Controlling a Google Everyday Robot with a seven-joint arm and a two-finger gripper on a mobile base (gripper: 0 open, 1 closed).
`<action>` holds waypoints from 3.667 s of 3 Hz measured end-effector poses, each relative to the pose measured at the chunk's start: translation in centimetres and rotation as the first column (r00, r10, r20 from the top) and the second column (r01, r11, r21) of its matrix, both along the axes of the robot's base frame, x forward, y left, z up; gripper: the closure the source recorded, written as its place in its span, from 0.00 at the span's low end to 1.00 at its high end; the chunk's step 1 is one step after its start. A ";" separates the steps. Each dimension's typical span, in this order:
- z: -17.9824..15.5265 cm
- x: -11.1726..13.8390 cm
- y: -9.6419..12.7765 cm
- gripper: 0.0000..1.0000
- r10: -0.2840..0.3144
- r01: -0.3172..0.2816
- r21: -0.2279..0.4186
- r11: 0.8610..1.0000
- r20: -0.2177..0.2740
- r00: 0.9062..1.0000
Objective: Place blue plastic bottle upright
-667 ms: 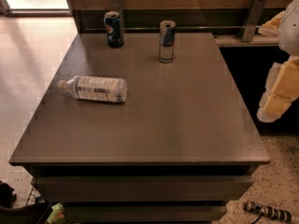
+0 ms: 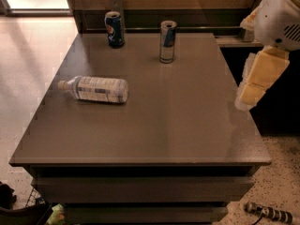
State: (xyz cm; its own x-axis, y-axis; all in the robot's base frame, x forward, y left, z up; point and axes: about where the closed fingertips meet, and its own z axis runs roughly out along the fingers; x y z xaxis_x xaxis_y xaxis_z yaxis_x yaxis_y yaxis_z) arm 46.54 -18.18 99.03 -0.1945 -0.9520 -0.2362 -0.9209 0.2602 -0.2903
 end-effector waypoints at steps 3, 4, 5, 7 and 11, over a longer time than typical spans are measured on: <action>-3.3 6.6 10.9 0.00 0.054 -0.057 -0.062 0.996 -0.051 0.997; -5.5 8.2 16.4 0.00 0.100 -0.109 -0.133 0.985 -0.076 0.992; -6.8 9.2 22.3 0.00 0.144 -0.154 -0.129 0.980 -0.085 0.986; -7.4 10.6 23.7 0.00 0.125 -0.137 -0.136 0.981 -0.096 0.988; -14.6 13.7 31.1 0.00 0.130 -0.136 -0.020 0.990 -0.199 0.971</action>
Offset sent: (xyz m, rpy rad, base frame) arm 0.0758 0.1218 -0.0455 -0.0856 0.0848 0.0221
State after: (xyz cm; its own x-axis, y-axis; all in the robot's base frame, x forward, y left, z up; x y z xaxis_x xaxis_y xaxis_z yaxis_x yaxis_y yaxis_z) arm 60.20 12.90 84.41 -0.1049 -0.9791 -0.1741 -0.9864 0.1247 -0.1066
